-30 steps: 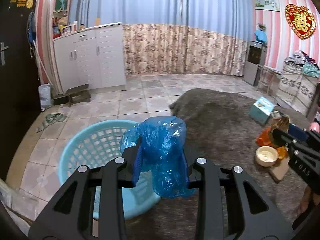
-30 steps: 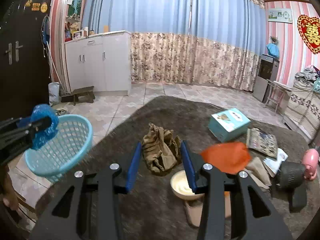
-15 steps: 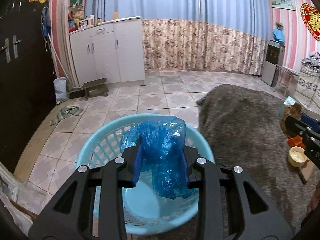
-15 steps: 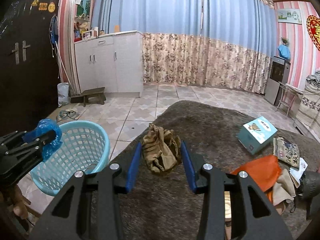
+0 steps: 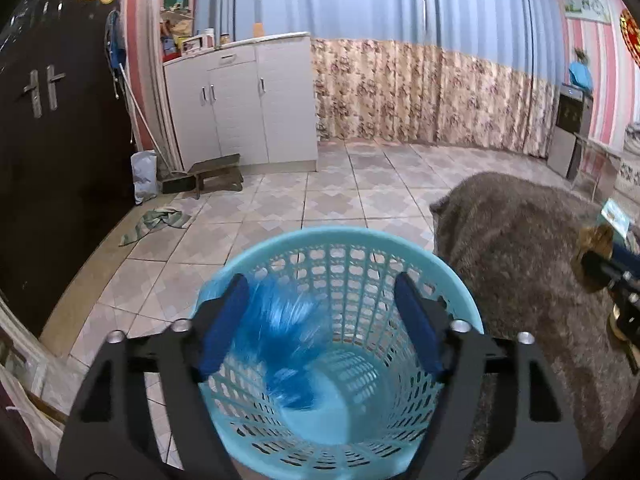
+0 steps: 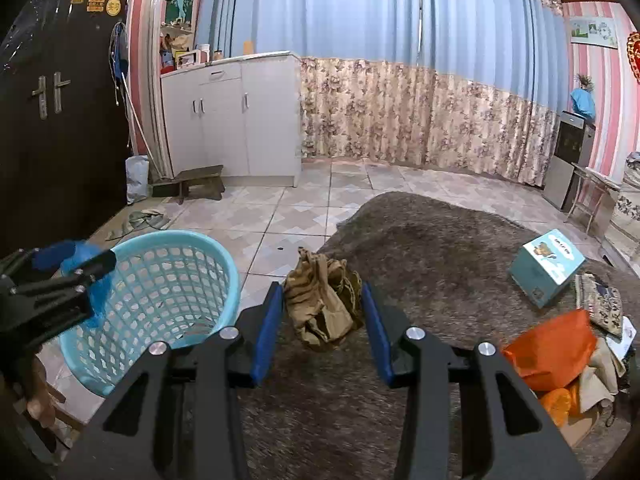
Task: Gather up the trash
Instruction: 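Move the blue bag over the blue basket and open the left tool, then lower the brown cloth over the basket and open the right tool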
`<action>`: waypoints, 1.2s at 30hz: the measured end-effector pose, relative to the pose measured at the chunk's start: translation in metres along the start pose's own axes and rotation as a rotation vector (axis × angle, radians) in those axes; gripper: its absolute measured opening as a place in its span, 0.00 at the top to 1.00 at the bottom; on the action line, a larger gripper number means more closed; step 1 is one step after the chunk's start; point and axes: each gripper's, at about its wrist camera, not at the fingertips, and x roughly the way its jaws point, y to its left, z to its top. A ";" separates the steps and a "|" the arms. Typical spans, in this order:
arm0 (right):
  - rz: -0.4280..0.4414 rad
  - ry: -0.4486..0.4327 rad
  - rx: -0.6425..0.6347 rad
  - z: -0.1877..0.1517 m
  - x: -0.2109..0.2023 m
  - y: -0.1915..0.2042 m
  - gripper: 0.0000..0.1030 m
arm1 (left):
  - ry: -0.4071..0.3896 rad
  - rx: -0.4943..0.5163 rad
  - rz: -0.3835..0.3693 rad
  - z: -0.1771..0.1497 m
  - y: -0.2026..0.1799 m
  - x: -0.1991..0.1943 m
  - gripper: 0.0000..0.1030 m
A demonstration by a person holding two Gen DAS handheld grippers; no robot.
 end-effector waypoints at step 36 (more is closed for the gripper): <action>0.142 0.026 -0.031 0.007 0.028 0.034 0.12 | 0.002 -0.073 0.095 0.012 0.031 -0.008 0.08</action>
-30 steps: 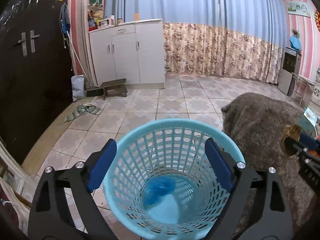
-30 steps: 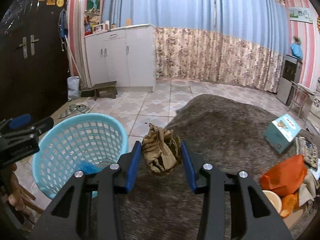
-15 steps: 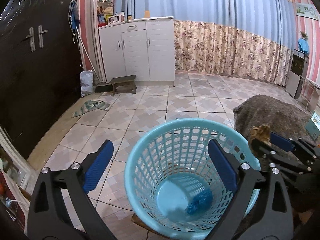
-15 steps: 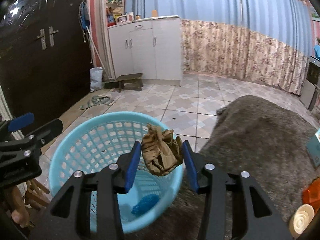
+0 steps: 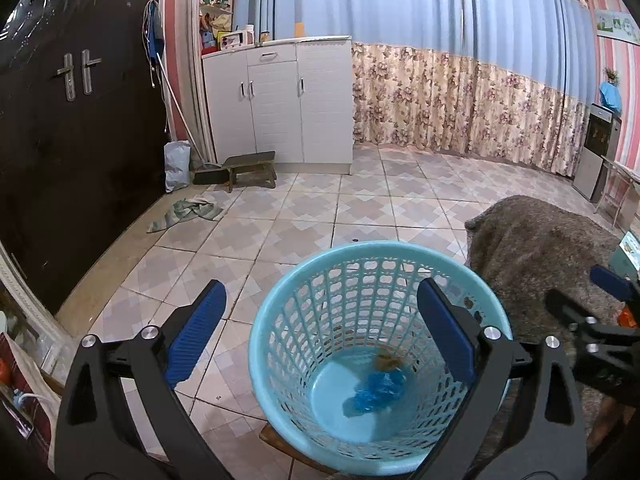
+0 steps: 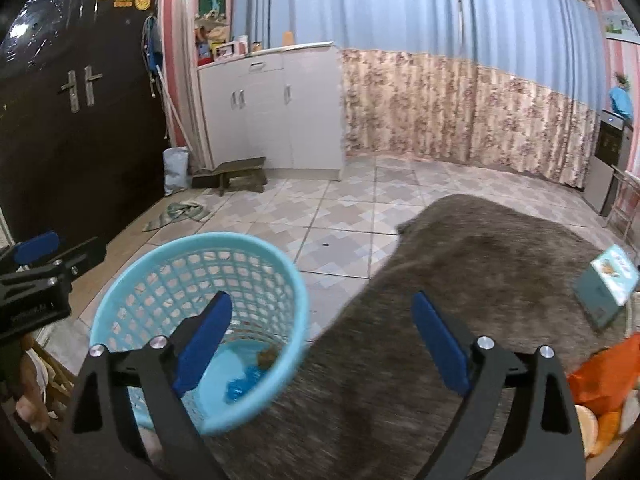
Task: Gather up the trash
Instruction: 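Lower the brown cloth over the basket and open the right tool, then return both tools to the rug and grasp the cream bowl with the left tool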
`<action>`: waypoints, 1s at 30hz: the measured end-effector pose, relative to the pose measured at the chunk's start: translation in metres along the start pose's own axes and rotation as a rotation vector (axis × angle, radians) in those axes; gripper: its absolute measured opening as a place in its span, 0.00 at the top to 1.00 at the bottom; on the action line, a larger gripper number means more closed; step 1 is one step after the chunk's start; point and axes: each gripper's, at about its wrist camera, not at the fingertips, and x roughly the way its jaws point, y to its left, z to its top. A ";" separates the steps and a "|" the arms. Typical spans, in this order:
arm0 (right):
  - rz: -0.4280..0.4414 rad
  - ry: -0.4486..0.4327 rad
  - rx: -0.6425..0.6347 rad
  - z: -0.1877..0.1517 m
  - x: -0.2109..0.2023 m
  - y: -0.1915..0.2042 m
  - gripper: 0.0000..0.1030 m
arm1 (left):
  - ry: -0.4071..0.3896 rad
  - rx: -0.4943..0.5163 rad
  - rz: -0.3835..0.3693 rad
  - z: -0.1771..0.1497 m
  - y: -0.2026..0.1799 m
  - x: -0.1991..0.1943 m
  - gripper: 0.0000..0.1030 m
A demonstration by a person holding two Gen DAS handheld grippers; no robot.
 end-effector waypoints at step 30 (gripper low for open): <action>-0.442 -0.047 0.208 -0.076 -0.193 -0.222 0.10 | 0.033 0.136 -0.267 -0.049 -0.173 -0.100 0.05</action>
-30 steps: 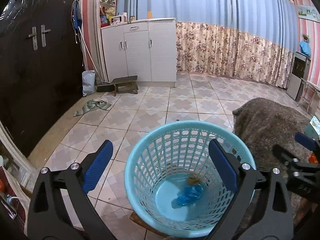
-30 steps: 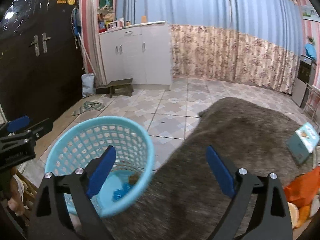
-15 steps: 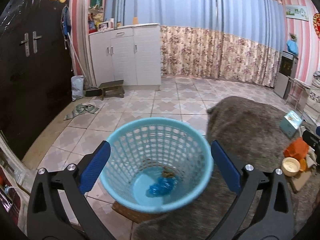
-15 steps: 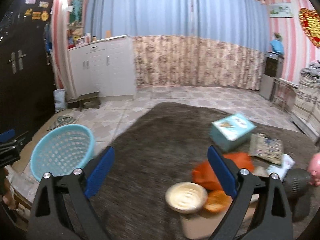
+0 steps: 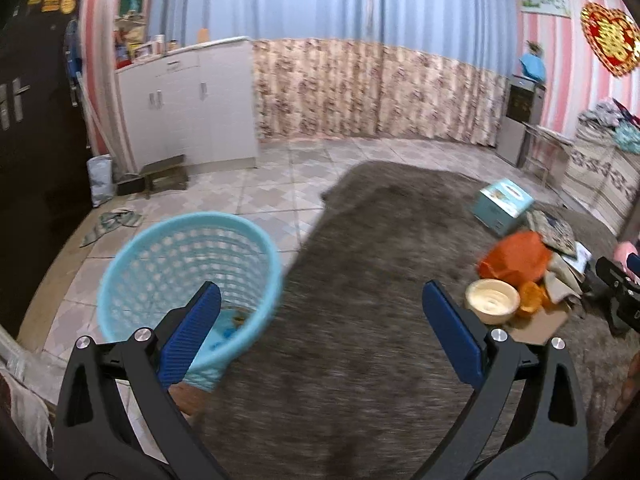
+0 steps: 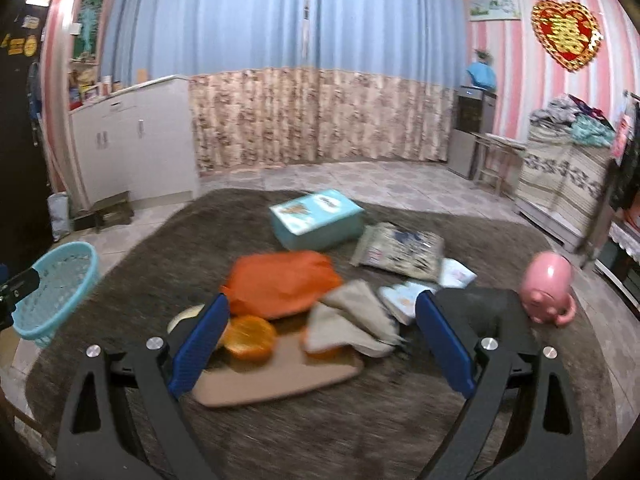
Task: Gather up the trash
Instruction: 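Return both tools to the rug and grasp the cream bowl with the left tool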
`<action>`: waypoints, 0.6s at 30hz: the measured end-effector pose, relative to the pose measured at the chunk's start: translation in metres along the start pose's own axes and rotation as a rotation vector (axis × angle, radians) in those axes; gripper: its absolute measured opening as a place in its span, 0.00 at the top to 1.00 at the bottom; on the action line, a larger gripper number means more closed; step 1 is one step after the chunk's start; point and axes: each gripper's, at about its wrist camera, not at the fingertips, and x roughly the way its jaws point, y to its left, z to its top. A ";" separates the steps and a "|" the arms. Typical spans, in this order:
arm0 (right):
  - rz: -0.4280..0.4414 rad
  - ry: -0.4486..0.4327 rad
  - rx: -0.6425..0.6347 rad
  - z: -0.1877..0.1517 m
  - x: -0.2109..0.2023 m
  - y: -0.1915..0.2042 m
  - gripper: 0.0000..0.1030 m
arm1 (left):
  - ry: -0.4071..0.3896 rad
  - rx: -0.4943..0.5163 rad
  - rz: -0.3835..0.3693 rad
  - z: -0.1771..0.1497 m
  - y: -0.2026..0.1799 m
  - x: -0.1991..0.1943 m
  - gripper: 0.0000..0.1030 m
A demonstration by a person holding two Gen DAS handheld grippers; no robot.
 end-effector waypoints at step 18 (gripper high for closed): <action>-0.132 0.095 0.089 -0.051 0.010 -0.083 0.10 | 0.170 0.174 -0.233 -0.017 -0.131 0.068 0.06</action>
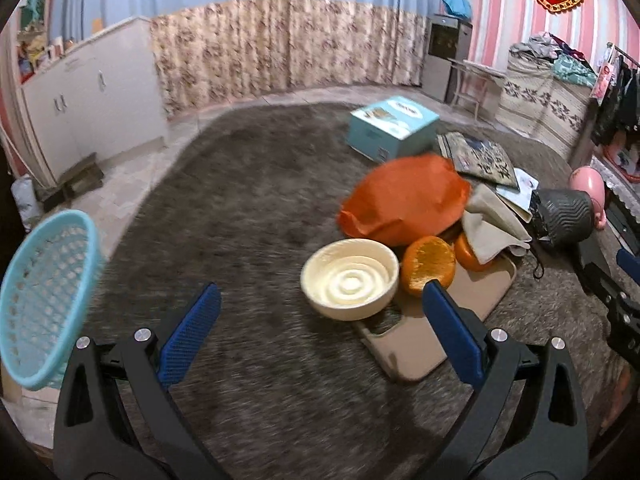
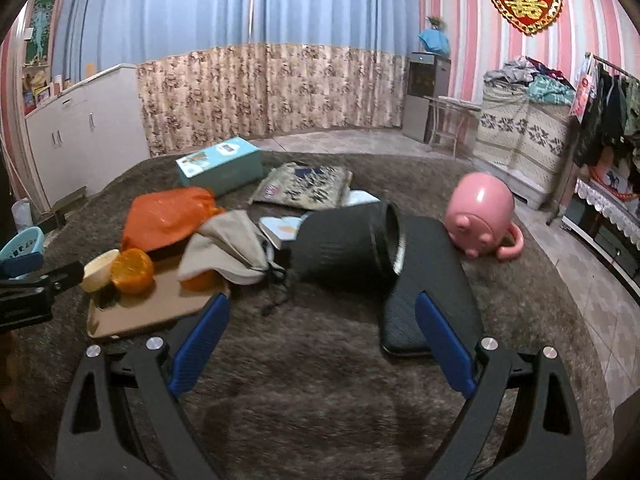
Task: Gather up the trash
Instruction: 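Return both tools to the rug and grasp the cream bowl with the left tool, then carry the cream bowl with the left tool while the right tool grasps the orange peel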
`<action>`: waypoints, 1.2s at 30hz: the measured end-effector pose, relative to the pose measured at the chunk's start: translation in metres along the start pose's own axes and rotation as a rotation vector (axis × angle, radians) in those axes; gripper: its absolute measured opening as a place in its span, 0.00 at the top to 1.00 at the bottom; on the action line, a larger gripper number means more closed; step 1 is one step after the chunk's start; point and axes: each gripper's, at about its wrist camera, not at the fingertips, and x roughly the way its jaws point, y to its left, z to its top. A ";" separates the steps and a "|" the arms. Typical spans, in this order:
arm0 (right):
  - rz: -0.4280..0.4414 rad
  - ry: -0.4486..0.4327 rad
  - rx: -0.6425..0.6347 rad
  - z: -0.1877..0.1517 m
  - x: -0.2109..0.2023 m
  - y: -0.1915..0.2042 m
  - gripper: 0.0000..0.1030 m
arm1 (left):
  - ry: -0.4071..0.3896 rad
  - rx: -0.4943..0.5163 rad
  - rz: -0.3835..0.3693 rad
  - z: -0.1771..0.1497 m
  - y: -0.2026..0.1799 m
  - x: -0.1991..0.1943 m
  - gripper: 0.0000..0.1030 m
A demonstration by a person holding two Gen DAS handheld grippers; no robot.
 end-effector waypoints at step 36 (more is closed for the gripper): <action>0.037 0.029 -0.083 -0.001 0.014 0.053 0.10 | 0.027 0.053 -0.072 -0.006 0.023 0.006 0.37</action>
